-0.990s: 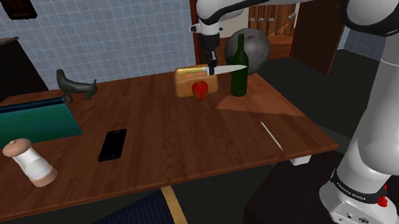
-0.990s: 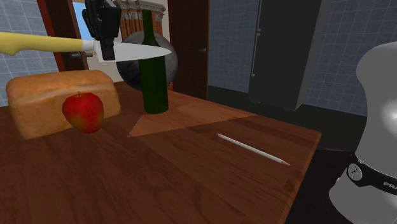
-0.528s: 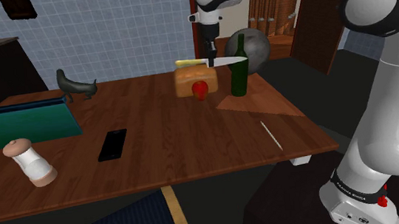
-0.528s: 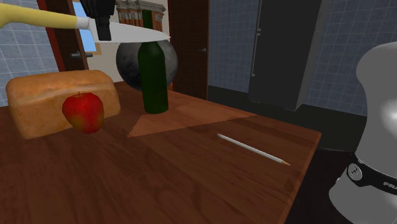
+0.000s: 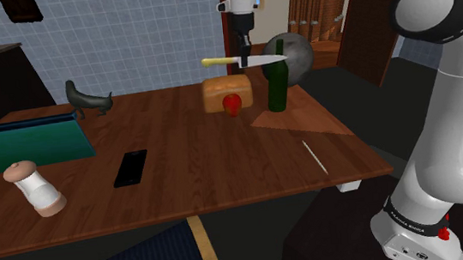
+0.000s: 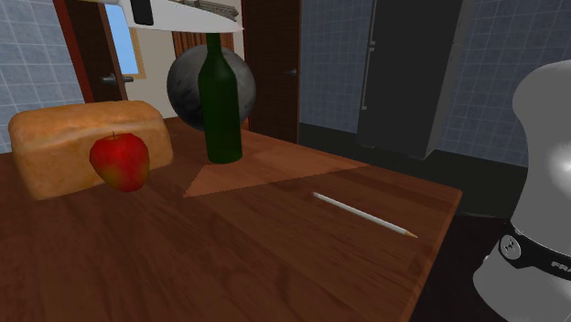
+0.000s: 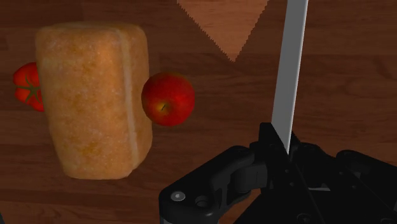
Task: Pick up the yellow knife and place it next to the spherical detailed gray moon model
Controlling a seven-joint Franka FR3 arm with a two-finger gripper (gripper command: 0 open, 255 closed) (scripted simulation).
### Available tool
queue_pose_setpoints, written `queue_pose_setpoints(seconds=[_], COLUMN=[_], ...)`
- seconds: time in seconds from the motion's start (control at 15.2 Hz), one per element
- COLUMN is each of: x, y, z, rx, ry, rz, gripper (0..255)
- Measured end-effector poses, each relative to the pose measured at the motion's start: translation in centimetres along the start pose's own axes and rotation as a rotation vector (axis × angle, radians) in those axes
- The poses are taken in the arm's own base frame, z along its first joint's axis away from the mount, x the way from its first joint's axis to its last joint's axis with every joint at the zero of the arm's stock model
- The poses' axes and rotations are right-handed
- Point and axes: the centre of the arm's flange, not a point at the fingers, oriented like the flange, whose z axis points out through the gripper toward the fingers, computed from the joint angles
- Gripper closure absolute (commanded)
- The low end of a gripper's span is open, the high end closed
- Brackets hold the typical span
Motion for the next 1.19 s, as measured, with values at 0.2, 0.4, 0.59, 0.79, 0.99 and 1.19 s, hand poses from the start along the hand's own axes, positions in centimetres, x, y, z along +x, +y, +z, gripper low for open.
queue_pose_setpoints(seconds=[0.2, 0.4, 0.59, 0.79, 0.99, 1.19], x=[0.0, 0.0, 0.1, 0.1, 0.2, -1.5], y=[-0.1, 0.0, 0.0, 0.1, 0.2, 0.3], z=[-1.6, -3.2, -4.7, -6.2, -7.8, -8.7], rx=[0.000, 0.000, 0.000, 0.000, 0.000, 0.000], ry=[0.000, 0.000, 0.000, 0.000, 0.000, 0.000], rz=[0.000, 0.000, 0.000, 0.000, 0.000, 0.000], gripper=[255, 255, 255, 255, 255, 255])
